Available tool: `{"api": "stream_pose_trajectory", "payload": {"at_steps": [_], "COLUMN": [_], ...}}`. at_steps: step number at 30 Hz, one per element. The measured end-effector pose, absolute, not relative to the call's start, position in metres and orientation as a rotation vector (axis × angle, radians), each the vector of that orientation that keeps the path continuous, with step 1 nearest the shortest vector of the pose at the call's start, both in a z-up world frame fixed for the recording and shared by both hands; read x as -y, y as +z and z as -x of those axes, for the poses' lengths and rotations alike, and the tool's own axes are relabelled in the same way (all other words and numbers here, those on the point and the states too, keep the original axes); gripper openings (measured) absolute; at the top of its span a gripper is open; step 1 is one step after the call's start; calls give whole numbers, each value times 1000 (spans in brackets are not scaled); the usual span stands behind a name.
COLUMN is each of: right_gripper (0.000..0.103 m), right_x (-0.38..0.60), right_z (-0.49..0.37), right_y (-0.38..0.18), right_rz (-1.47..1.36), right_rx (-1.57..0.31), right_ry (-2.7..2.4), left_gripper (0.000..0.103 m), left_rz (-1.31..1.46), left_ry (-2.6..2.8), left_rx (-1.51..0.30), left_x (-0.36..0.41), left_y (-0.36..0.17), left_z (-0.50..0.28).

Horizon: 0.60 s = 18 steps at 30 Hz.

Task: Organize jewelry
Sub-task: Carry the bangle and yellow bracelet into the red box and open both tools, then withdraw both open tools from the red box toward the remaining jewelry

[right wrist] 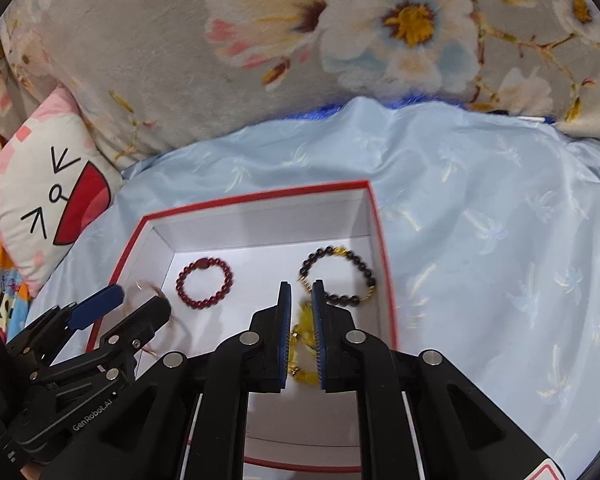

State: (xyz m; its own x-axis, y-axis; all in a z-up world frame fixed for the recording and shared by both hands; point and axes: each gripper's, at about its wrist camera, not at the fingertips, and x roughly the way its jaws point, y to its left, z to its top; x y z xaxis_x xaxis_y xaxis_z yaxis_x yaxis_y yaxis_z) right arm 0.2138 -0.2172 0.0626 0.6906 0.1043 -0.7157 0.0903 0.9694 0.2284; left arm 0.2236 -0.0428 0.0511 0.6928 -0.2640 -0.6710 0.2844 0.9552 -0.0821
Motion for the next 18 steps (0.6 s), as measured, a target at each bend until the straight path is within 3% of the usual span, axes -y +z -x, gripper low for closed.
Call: {"api": "stream_pose_trajectory", "payload": {"at_steps": [1,11,18], "right_gripper": [18,31,31], "right_x": [220,227,219], "right_z": [-211,-159,-123], "right_y": [65,81,76], "right_rz": [-258,-272,-250], "right_rx": [-800,-722,-735], "right_ry": [4,1,-9], "left_gripper": [77,77,77], "left_rz": [-22,54,67], "left_ry": [-303,-291,-293], "left_rx": [-736,-695,-703], "left_x": [41,9,-2], "left_y": [53,72,70], "left_z": [-222,-189,-155]}}
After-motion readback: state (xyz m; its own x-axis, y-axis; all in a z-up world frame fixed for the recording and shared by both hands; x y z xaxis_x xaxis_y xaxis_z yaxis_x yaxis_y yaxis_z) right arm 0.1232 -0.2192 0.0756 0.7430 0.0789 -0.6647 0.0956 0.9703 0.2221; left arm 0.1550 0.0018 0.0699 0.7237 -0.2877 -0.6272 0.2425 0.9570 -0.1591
